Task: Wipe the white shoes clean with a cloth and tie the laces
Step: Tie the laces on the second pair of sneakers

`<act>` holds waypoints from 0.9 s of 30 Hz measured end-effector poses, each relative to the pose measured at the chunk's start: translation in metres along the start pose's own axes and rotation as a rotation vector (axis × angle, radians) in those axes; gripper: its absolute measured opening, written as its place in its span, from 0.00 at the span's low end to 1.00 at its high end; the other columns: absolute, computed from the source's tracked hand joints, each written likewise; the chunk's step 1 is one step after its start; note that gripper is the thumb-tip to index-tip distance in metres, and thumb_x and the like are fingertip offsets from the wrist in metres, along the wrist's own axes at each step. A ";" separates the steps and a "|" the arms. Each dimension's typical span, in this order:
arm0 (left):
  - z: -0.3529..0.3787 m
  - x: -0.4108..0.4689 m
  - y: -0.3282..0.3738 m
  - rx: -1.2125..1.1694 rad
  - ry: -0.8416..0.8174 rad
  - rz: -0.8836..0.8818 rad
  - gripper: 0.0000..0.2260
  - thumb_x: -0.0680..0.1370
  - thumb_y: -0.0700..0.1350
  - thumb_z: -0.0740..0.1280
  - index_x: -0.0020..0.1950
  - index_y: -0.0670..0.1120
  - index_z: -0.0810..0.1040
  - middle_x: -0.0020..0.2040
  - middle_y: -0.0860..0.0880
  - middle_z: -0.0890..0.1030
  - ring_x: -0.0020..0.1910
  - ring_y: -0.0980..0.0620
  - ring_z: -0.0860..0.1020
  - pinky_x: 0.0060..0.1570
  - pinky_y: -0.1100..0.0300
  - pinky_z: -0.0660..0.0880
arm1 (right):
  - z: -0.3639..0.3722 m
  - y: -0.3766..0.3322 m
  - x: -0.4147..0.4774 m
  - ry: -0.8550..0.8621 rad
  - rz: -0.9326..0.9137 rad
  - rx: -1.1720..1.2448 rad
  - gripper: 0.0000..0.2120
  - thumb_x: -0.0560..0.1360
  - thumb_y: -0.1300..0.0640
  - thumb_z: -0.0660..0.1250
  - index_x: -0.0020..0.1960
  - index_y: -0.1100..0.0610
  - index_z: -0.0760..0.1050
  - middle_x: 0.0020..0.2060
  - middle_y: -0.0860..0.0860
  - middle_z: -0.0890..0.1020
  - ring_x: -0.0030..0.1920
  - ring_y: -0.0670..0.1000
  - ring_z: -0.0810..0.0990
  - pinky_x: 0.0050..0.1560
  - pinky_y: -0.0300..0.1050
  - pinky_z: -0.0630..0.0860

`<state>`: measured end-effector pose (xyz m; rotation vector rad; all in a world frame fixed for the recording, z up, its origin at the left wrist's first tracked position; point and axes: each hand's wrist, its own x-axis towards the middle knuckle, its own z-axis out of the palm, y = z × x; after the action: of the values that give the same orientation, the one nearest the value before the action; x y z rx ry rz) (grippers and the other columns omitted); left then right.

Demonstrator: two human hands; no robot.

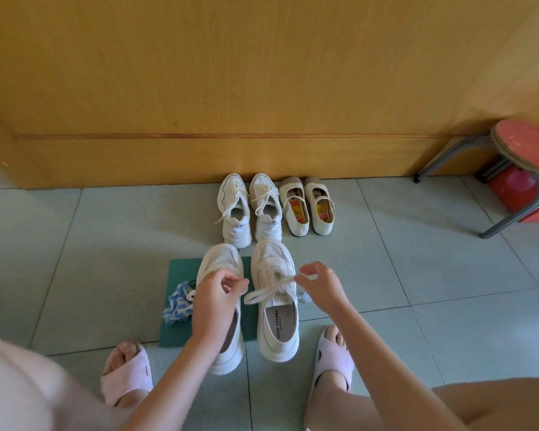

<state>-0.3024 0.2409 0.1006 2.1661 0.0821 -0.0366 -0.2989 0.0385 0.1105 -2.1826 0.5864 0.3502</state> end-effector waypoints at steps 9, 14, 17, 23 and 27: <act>0.007 -0.014 -0.032 0.293 -0.085 -0.251 0.39 0.68 0.54 0.74 0.73 0.43 0.59 0.67 0.41 0.65 0.64 0.41 0.66 0.61 0.50 0.67 | 0.064 -0.012 -0.024 -0.082 0.212 0.019 0.46 0.71 0.38 0.66 0.76 0.49 0.41 0.76 0.54 0.48 0.73 0.61 0.56 0.68 0.61 0.65; 0.018 -0.010 -0.026 0.324 -0.093 -0.398 0.44 0.68 0.55 0.74 0.75 0.42 0.54 0.69 0.40 0.64 0.66 0.40 0.66 0.58 0.49 0.70 | 0.084 -0.009 -0.026 0.026 0.229 -0.126 0.46 0.69 0.43 0.69 0.75 0.50 0.42 0.71 0.56 0.60 0.67 0.61 0.66 0.60 0.57 0.70; 0.027 -0.010 -0.022 0.367 -0.062 -0.465 0.45 0.66 0.53 0.76 0.74 0.43 0.54 0.69 0.41 0.64 0.66 0.40 0.66 0.57 0.48 0.70 | 0.088 -0.009 -0.026 0.070 0.243 -0.151 0.46 0.67 0.42 0.71 0.73 0.49 0.46 0.67 0.54 0.65 0.63 0.60 0.70 0.58 0.57 0.73; 0.042 -0.015 -0.025 0.353 0.037 -0.489 0.48 0.62 0.52 0.79 0.74 0.44 0.56 0.72 0.40 0.62 0.67 0.39 0.66 0.58 0.45 0.69 | 0.093 -0.008 -0.028 0.107 0.242 -0.228 0.51 0.63 0.41 0.74 0.74 0.48 0.45 0.66 0.53 0.64 0.63 0.59 0.71 0.56 0.55 0.74; 0.041 -0.013 -0.027 0.364 0.027 -0.497 0.46 0.65 0.49 0.78 0.75 0.45 0.54 0.72 0.41 0.63 0.66 0.39 0.67 0.58 0.45 0.69 | 0.093 -0.008 -0.029 0.124 0.236 -0.250 0.44 0.66 0.47 0.73 0.72 0.48 0.49 0.65 0.53 0.67 0.61 0.58 0.73 0.54 0.52 0.74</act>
<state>-0.3172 0.2209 0.0561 2.4549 0.6725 -0.3292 -0.3242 0.1241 0.0710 -2.3915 0.9157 0.4351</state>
